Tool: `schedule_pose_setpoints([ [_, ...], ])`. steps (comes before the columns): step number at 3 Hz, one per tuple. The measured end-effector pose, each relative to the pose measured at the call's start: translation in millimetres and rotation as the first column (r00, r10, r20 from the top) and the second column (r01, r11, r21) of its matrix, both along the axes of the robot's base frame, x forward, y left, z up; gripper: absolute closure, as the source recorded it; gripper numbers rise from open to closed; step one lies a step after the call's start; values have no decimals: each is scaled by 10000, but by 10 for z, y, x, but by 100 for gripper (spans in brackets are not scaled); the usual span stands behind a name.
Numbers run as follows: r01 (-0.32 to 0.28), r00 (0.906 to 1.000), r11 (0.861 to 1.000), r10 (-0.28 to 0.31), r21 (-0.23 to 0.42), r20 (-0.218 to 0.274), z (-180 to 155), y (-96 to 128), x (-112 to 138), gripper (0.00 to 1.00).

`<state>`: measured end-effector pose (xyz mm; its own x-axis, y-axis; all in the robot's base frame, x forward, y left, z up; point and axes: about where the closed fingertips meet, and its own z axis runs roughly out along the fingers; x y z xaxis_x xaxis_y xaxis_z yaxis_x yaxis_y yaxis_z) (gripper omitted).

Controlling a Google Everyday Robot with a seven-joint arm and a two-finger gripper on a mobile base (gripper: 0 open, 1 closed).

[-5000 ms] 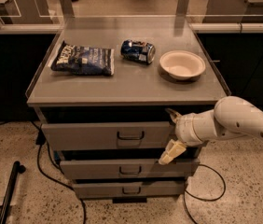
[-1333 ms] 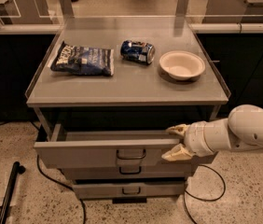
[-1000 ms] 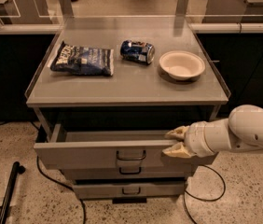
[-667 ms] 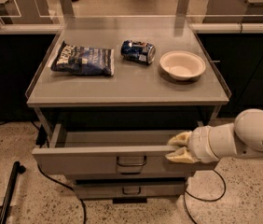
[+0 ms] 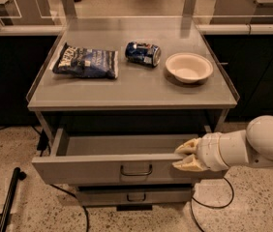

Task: Open top drawer

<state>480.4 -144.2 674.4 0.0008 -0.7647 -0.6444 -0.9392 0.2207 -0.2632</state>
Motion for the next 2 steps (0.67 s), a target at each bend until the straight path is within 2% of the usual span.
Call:
schedule_pose_setpoints([
  [1,0,10000,10000,0,0,0,0,0,0,82],
  [2,-1,10000,10000,1,0,0,0,1,0,59],
])
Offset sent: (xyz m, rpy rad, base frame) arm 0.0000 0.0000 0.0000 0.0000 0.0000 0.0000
